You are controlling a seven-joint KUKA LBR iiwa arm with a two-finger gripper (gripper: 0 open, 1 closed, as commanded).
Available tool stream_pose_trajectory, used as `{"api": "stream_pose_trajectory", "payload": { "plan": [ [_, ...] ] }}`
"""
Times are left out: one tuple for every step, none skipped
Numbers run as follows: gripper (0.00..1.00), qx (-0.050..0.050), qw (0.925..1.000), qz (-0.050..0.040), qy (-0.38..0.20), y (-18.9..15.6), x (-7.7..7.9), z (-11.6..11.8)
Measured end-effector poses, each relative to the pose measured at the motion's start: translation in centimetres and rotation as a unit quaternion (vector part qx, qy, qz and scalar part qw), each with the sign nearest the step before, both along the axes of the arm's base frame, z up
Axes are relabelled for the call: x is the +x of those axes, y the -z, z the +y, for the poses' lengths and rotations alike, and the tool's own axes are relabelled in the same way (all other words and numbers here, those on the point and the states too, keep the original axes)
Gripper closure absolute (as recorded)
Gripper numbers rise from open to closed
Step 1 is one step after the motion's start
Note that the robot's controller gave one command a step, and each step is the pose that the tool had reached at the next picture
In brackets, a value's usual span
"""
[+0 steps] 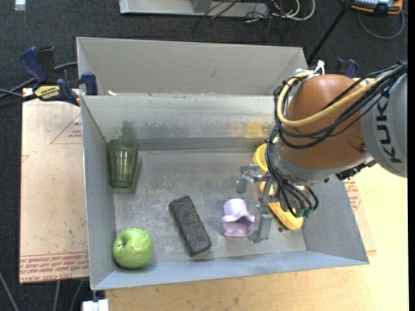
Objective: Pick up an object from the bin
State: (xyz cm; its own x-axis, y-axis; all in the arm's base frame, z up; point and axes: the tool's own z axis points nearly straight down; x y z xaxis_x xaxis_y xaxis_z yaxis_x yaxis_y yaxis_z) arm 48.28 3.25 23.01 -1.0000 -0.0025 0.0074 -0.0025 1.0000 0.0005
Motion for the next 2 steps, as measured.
{"api": "stream_pose_trajectory", "payload": {
  "plan": [
    [0.00, 0.000, 1.0000, -0.0039, 0.001, -0.4, 0.2, 0.0],
    [0.00, 0.000, 0.9997, -0.0071, -0.025, 3.6, 0.9, -0.5]
  ]
}}
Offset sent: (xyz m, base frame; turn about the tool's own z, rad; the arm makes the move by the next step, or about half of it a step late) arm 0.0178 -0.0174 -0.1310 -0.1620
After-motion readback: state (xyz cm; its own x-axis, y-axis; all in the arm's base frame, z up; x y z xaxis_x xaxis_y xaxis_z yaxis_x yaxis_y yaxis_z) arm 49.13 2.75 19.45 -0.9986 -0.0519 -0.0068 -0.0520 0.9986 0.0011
